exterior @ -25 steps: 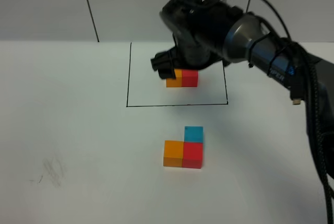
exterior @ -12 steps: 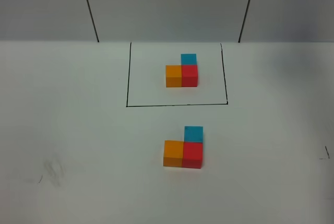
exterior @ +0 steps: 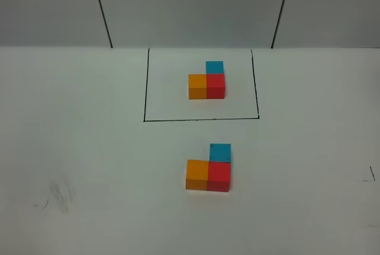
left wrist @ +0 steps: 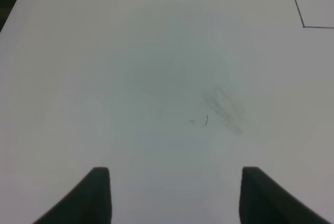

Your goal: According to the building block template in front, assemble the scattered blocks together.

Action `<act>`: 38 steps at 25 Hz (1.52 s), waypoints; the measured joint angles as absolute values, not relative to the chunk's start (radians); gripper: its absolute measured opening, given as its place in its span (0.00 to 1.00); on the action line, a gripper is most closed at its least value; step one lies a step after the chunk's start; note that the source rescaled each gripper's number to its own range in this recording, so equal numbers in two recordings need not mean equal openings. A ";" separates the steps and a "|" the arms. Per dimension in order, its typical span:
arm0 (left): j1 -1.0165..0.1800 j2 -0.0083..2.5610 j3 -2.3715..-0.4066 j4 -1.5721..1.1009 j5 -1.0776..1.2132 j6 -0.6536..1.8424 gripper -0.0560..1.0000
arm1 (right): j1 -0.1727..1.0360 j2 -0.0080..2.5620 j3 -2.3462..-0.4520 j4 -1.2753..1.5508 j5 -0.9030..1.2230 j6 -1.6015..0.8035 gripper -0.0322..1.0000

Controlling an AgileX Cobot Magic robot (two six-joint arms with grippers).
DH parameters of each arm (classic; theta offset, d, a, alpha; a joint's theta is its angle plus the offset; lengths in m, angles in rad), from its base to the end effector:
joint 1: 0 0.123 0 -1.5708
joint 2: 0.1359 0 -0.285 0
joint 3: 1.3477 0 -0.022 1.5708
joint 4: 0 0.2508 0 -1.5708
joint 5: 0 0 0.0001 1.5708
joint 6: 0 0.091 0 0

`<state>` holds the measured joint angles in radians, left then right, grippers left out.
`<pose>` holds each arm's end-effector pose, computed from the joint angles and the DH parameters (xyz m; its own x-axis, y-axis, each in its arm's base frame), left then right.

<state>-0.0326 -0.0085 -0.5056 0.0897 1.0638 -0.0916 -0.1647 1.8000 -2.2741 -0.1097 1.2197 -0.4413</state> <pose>-0.0069 0.0074 0.2788 -0.4421 -0.0334 -0.8963 -0.0589 0.9982 -0.0082 0.3674 -0.0706 0.4860 -0.6465 -0.3574 -0.6740 -0.0616 0.9050 -0.4209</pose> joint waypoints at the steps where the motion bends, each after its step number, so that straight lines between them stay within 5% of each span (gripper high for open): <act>1: -0.033 -0.009 -0.506 0.090 1.064 -0.092 0.26 | -0.186 1.770 -2.231 -0.110 1.220 -0.449 1.00; 14: -0.033 -0.009 -0.506 0.090 1.064 -0.092 0.26 | -0.259 1.052 -1.541 -0.125 1.214 -0.458 0.96; 24: -0.033 -0.009 -0.506 0.090 1.064 -0.092 0.26 | -0.234 0.372 -1.054 -0.048 0.906 -0.397 0.94; 30: -0.033 -0.009 -0.506 0.090 1.064 -0.092 0.26 | -0.057 0.240 -0.880 0.000 0.914 -0.382 0.93; 38: -0.033 -0.009 -0.506 0.090 1.064 -0.092 0.26 | -0.024 0.180 -0.718 0.079 0.972 -0.275 0.93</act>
